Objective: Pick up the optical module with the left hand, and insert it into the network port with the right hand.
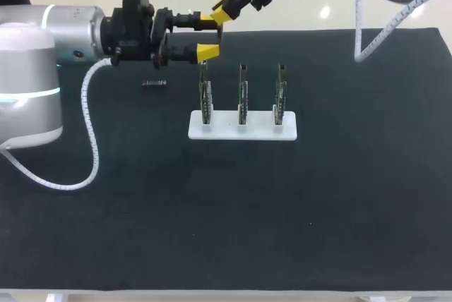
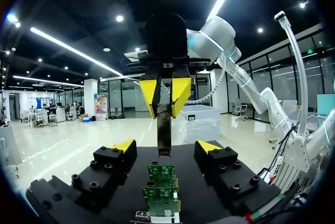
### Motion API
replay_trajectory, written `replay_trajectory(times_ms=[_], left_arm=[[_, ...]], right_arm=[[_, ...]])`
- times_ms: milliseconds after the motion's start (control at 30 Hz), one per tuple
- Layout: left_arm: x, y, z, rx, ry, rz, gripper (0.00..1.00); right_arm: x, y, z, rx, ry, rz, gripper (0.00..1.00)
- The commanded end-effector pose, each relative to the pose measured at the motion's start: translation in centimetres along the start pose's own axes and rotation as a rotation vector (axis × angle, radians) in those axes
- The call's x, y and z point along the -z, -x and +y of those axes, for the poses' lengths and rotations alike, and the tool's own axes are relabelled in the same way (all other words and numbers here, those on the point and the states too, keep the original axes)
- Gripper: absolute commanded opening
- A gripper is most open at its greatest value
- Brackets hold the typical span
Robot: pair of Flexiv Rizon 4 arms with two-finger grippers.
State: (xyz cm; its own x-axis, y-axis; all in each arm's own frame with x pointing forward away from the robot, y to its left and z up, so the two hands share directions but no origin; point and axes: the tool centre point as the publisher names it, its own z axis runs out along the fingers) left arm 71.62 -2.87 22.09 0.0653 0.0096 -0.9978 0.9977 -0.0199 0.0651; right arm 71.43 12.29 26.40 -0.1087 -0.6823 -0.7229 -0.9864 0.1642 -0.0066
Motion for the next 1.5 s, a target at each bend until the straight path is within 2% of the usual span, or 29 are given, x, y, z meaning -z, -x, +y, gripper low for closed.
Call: replay_trajectory(times_ms=[33,200,300,533,767,867,1100,1500], left_arm=[[0.9,0.5,-0.1,-0.024,0.038,0.037,1.0],[3.0,0.9,0.1,-0.038,0.06,0.142,1.0],[4.4,1.0,0.3,-0.032,0.065,0.255,1.0],[8.4,0.9,0.3,-0.04,0.008,0.51,1.0],[11.7,0.4,0.8,-0.04,-0.025,0.684,1.0],[12.7,0.3,1.0,-0.042,-0.044,0.721,1.0],[14.2,0.3,1.1,-0.049,-0.095,0.746,1.0],[14.2,0.3,1.1,-0.049,-0.104,0.738,1.0]], right_arm=[[-0.1,-0.1,-0.2,0.002,0.002,-0.002,0.0],[-0.1,-0.3,-0.2,0.007,0.001,-0.003,0.0],[-0.2,-0.4,-0.2,0.009,0.0,-0.005,0.0],[-0.2,-0.6,-0.2,0.012,0.001,-0.007,0.0],[-0.1,-0.7,-0.3,0.016,0.001,-0.006,0.0],[-0.1,-0.8,-0.2,0.017,0.0,-0.006,0.0],[-0.1,-0.8,-0.2,0.02,0.001,-0.005,0.0],[-0.1,-1.1,-0.8,0.039,0.024,0.007,0.0]])
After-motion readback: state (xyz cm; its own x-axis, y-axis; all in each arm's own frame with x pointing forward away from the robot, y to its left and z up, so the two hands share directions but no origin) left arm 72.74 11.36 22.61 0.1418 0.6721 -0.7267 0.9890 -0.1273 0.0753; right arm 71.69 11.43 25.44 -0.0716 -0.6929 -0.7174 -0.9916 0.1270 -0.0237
